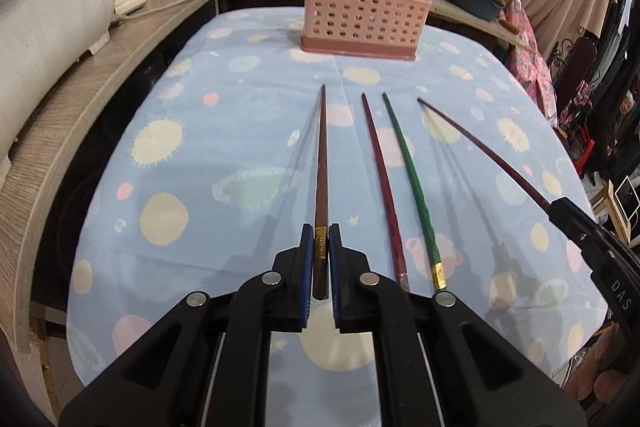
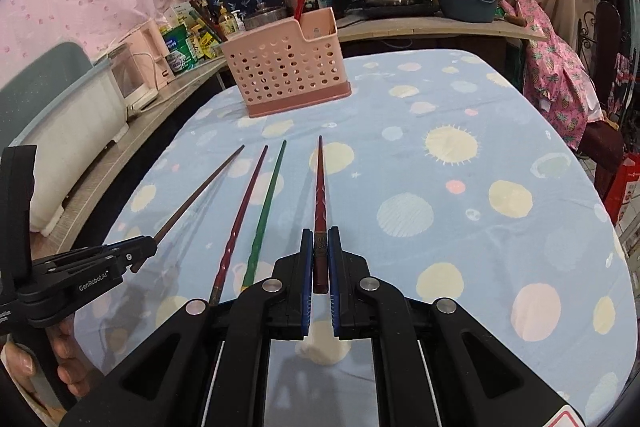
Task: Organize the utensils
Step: 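Lift both chopsticks and carry them up to the pink holder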
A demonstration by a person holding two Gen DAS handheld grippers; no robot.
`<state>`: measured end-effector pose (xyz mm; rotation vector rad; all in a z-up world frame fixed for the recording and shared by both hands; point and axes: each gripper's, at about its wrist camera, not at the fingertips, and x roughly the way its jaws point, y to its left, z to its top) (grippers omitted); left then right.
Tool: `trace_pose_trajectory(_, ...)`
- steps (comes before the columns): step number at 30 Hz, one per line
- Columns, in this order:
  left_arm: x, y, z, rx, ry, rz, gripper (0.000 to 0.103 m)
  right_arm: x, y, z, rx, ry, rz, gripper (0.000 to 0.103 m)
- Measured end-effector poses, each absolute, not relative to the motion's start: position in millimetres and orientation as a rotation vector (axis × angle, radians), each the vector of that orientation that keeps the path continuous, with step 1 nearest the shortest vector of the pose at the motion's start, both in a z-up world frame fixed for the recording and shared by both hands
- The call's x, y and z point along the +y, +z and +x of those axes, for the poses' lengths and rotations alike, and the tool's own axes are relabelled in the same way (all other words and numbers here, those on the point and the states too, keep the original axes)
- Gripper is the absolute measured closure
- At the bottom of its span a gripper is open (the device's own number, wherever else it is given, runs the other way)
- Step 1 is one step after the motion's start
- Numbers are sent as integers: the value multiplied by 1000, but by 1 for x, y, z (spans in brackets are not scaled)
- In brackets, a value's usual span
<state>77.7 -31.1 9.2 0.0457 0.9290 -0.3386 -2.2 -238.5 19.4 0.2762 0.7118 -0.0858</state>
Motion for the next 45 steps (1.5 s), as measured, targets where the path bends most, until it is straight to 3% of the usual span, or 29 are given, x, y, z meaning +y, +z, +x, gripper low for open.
trace_pose_trajectory(14, -22, 83, 111, 806, -344, -38, 96, -269, 107, 33, 511, -100, 301, 96)
trace_pose_trajectory(33, -31, 150, 181, 705, -331, -67, 96, -284, 159, 98, 433, -90, 297, 96)
trace_pose_trajectory(45, -42, 226, 219, 582, -363, -134, 96, -295, 221, 144, 331, -49, 330, 96)
